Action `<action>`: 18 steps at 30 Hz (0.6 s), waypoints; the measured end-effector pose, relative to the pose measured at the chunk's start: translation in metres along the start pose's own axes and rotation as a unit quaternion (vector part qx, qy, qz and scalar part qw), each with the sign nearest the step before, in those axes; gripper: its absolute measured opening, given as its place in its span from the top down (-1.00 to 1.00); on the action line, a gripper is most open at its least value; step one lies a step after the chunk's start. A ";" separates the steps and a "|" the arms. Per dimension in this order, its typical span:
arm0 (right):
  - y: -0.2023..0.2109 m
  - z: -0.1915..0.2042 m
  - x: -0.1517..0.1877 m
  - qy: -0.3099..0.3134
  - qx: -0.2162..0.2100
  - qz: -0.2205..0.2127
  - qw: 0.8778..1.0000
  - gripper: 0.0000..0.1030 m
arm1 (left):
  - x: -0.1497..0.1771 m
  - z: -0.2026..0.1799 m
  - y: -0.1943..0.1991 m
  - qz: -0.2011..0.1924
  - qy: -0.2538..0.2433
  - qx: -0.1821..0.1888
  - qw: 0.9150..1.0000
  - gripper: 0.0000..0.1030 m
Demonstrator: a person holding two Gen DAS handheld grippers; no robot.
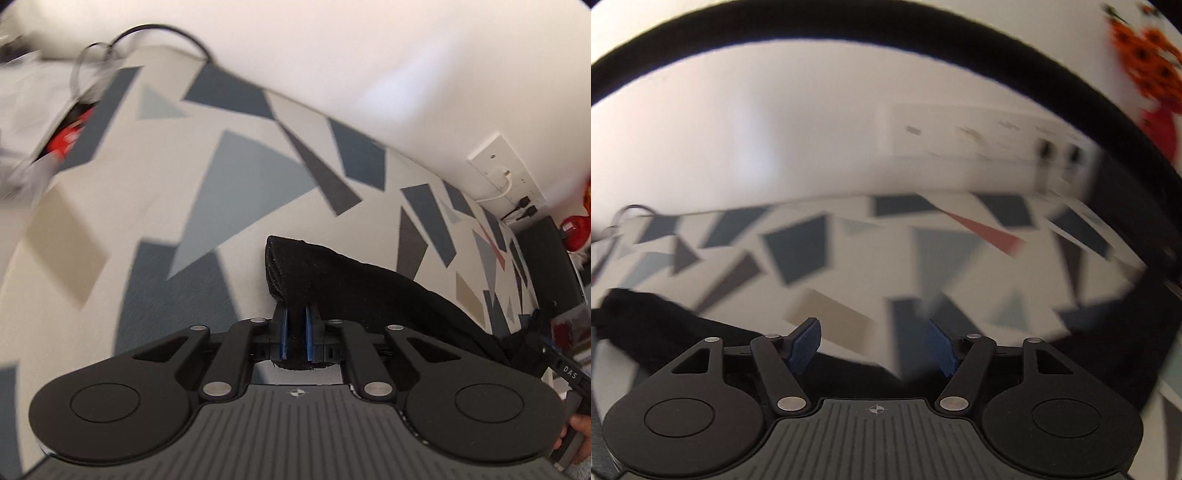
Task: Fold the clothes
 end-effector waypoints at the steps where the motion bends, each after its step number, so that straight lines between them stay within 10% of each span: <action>1: 0.004 -0.014 0.004 -0.020 0.014 0.012 1.000 -0.19 | 0.006 0.001 0.007 0.003 -0.003 -0.011 1.000 0.81; 9: 0.032 -0.051 0.037 -0.063 0.005 0.049 0.997 -0.17 | 0.072 0.021 0.056 0.055 0.004 -0.094 0.994 0.81; 13: 0.025 -0.007 0.038 0.032 -0.067 0.034 0.997 -0.17 | 0.092 0.029 0.071 0.063 0.024 -0.125 0.990 0.72; 18: 0.017 0.038 0.042 0.148 -0.150 0.040 0.977 -0.01 | 0.101 0.011 0.093 0.043 -0.028 -0.184 0.982 0.16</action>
Point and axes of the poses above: each gripper's, at about its wrist camera, not at the fingertips, and y roughly against the way its jaws point, z to its left, x to its underside, the point moved 2 cm from there along -y, roughly the way its jaws point, and after that the axes turned 2 degrees about z, right-handed, at the moved point
